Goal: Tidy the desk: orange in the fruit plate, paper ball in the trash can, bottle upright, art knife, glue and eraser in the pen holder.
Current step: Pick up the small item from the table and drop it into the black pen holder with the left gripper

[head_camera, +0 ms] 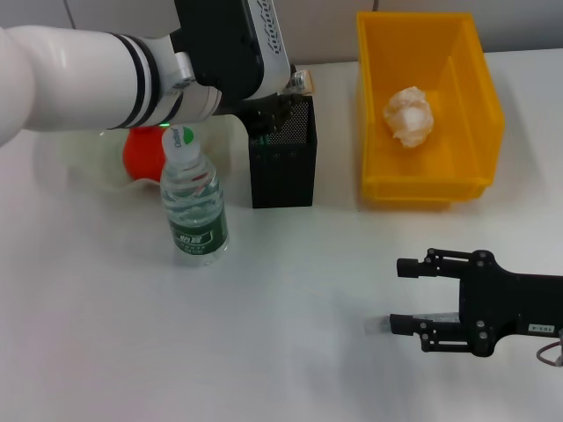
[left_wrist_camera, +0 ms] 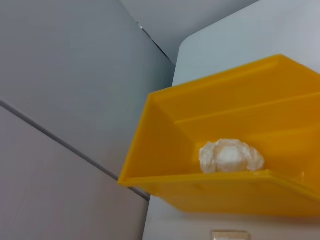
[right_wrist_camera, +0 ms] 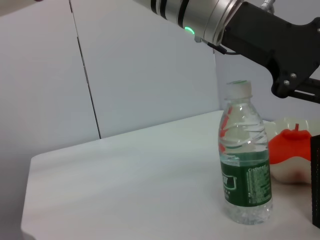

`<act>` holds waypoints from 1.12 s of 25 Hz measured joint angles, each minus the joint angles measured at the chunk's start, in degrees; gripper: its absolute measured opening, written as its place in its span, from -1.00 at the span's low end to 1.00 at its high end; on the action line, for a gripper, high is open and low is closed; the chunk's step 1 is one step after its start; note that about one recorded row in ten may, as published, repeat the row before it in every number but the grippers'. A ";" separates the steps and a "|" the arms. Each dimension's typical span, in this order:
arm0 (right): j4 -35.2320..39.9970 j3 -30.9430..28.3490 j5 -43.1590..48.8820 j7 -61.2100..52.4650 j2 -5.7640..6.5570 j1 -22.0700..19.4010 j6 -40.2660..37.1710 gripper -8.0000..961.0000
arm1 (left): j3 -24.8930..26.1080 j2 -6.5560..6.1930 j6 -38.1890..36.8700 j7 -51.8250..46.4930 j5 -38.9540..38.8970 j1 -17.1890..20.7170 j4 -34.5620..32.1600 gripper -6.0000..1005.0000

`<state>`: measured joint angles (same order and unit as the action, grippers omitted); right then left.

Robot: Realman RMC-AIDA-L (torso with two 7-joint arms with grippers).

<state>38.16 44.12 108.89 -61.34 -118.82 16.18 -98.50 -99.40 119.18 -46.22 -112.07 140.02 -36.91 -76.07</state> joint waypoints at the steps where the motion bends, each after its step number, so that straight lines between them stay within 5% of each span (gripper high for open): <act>1: 0.00 0.00 0.00 0.00 0.00 0.00 0.00 0.52 | 0.00 0.00 0.00 0.00 0.00 0.00 0.00 -0.46; 28: -0.36 0.00 0.01 -0.57 0.01 0.09 -0.41 0.52 | 0.26 0.00 -0.71 -0.96 2.85 0.16 0.33 -0.46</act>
<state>37.79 44.12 108.90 -61.92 -118.82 16.26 -98.90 -99.14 119.18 -46.94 -113.03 142.87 -36.75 -75.74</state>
